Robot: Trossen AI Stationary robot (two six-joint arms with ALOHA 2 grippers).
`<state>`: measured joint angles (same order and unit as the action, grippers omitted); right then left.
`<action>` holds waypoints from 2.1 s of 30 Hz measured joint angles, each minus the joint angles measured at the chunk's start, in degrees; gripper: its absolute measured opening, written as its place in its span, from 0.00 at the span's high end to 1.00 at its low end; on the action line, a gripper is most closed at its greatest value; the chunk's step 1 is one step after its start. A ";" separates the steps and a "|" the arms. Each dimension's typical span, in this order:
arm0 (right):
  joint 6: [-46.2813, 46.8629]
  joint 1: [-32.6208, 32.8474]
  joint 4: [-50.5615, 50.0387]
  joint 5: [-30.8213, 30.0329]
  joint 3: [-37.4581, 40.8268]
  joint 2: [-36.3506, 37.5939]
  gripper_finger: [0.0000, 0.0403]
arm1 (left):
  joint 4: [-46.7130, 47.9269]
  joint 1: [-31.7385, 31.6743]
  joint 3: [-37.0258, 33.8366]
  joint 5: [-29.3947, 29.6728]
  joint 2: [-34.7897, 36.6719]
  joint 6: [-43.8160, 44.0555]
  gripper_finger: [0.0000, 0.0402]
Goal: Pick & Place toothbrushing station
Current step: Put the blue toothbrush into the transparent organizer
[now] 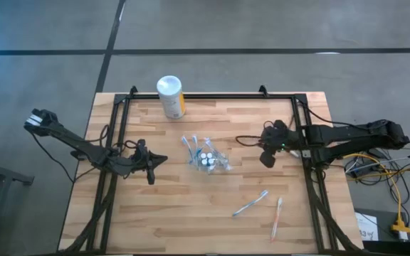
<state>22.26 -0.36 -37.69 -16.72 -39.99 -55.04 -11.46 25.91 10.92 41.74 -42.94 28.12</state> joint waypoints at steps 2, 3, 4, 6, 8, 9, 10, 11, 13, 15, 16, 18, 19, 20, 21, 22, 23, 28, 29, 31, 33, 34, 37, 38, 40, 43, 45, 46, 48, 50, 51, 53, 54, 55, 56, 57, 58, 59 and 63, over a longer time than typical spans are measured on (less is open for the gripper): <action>2.39 -1.19 -6.05 -0.20 -1.07 -1.80 0.84 | -0.10 0.00 0.00 0.00 0.00 0.00 0.98; 3.51 -1.74 -8.68 -0.15 -1.21 -2.83 0.84 | -0.11 0.00 0.00 0.00 0.00 0.02 0.98; 3.99 -2.45 -10.67 -0.01 -1.29 -3.88 0.83 | -0.11 0.01 0.00 0.01 0.00 0.04 0.98; 4.32 -3.96 -13.82 0.08 -1.43 -6.21 0.80 | -0.11 0.00 0.00 -0.09 0.00 0.07 0.98; 4.79 -5.70 -15.03 0.06 -1.39 -8.64 0.76 | -0.11 0.02 0.00 -0.22 0.00 0.30 0.98; 4.79 -6.68 -14.98 0.06 -1.26 -9.91 0.74 | -0.11 0.02 0.00 -0.22 0.00 0.44 0.98; 4.77 -7.77 -15.06 0.08 -1.14 -11.26 0.71 | -0.11 0.00 0.00 -0.22 0.00 0.48 0.98; 4.74 -8.98 -15.21 0.09 -1.14 -12.66 0.68 | -0.13 0.00 0.00 -0.23 -0.04 0.44 0.98; 4.23 -11.69 -15.91 0.15 -1.14 -15.03 0.62 | -0.11 0.01 0.00 -0.24 -0.04 0.26 0.98; 3.26 -14.52 -17.00 0.15 -1.13 -17.24 0.56 | -0.11 0.02 0.00 -0.27 -0.04 0.26 0.98; 2.65 -16.00 -17.38 0.24 -1.12 -18.14 0.53 | -0.09 0.07 0.00 -0.50 -0.04 0.26 0.98; 1.61 -18.83 -17.79 1.77 -1.09 -19.69 0.49 | -0.11 0.09 0.00 -1.36 -0.04 0.22 0.98; 1.23 -20.29 -17.53 3.12 -1.09 -20.37 0.48 | -0.11 0.09 -0.07 -2.11 -0.04 0.22 0.98; 0.79 -21.45 -17.40 4.00 -1.09 -21.07 0.48 | -0.11 0.09 -0.21 -2.57 -0.04 0.21 0.98; 0.34 -22.47 -17.42 4.43 -1.09 -21.77 0.47 | -0.11 0.09 -0.44 -3.02 -0.04 0.20 0.98; -0.10 -23.47 -17.42 4.59 -1.07 -22.47 0.47 | -0.11 0.09 -0.71 -3.19 -0.04 0.19 0.98; -0.54 -24.42 -17.34 4.63 -1.04 -23.18 0.48 | 0.00 0.09 -0.94 -3.21 -0.04 0.19 0.98; -2.57 -27.08 -16.91 6.60 -0.70 -27.42 0.48 | -0.26 0.09 -2.31 -3.20 -0.04 0.20 0.98; -3.10 -27.19 -16.72 7.08 -0.66 -28.42 0.48 | -0.53 0.10 -2.66 -3.21 -0.04 0.26 0.98; -4.77 -27.49 -15.50 8.15 -0.52 -30.50 0.48 | -0.55 0.11 -3.15 -3.21 -0.04 0.48 0.98; -6.12 -27.50 -14.99 8.97 -0.76 -32.64 0.48 | -0.56 0.11 -3.64 -3.21 -0.04 0.89 0.98; -6.55 -27.51 -14.86 9.11 -0.82 -33.72 0.48 | -0.48 0.13 -3.76 -3.19 -0.04 1.14 0.98; -7.62 -27.57 -14.51 9.48 -1.33 -36.72 0.53 | -0.78 0.13 -3.80 -3.19 -0.07 1.51 0.98; -7.87 -27.57 -14.41 9.56 -1.46 -37.31 0.56 | -1.09 0.13 -3.80 -3.19 -0.07 1.57 0.98; -8.57 -27.57 -14.16 9.89 -1.65 -38.06 0.63 | -1.80 0.13 -3.80 -3.18 -0.07 1.61 0.98; -9.60 -27.50 -13.89 10.58 -1.89 -37.68 0.79 | -2.01 0.13 -3.80 -3.19 -0.07 1.69 0.98; -10.33 -27.49 -13.89 10.93 -2.39 -36.35 0.91 | -2.01 0.13 -3.80 -3.17 -0.07 2.27 0.98; -10.69 -27.46 -13.88 10.91 -2.58 -35.57 0.94 | -2.03 0.13 -3.80 -3.17 -0.04 2.67 0.98; -11.32 -27.57 -12.33 10.68 -3.39 -33.97 0.95 | -2.05 0.13 -3.80 -3.17 -0.07 2.97 0.98; -12.61 -27.61 -8.92 9.93 -4.61 -31.73 0.97 | -2.44 0.13 -3.81 -3.16 -0.07 2.96 0.98; -12.86 -27.60 -8.48 9.04 -4.82 -30.25 0.98 | -3.01 0.13 -3.83 -3.27 -0.07 2.36 0.98; -13.20 -27.51 -8.14 8.07 -4.79 -27.44 0.98 | -4.33 0.11 -3.85 -4.62 -0.04 0.33 0.98; -13.54 -27.14 -7.01 7.85 -4.85 -26.00 0.98 | -4.69 0.13 -3.85 -5.23 -0.04 -0.54 0.98; -13.70 -26.80 -6.66 7.80 -5.23 -24.28 0.98 | -4.96 0.13 -3.80 -5.46 -0.07 -1.24 0.98; -13.90 -26.45 -6.36 7.80 -5.53 -22.17 0.98 | -5.01 0.13 -3.57 -5.51 -0.07 -1.84 0.98; -14.18 -26.01 -5.90 7.85 -5.83 -20.17 0.98 | -5.15 0.13 -3.17 -5.59 -0.07 -2.62 0.98; -14.34 -25.42 -5.18 7.99 -6.15 -18.29 0.98 | -5.54 0.13 -2.69 -5.63 -0.07 -3.46 0.98; -14.39 -24.65 -4.25 8.02 -6.43 -16.33 0.98 | -5.91 0.11 -2.15 -5.64 -0.07 -4.48 0.98; -15.79 -20.70 3.35 13.36 -7.52 -8.08 0.98 | -7.95 0.13 0.23 -5.86 -0.07 -7.69 0.98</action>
<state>6.47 -21.05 -34.35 -3.37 -47.51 -63.12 -19.41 26.04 11.15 35.88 -43.00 20.43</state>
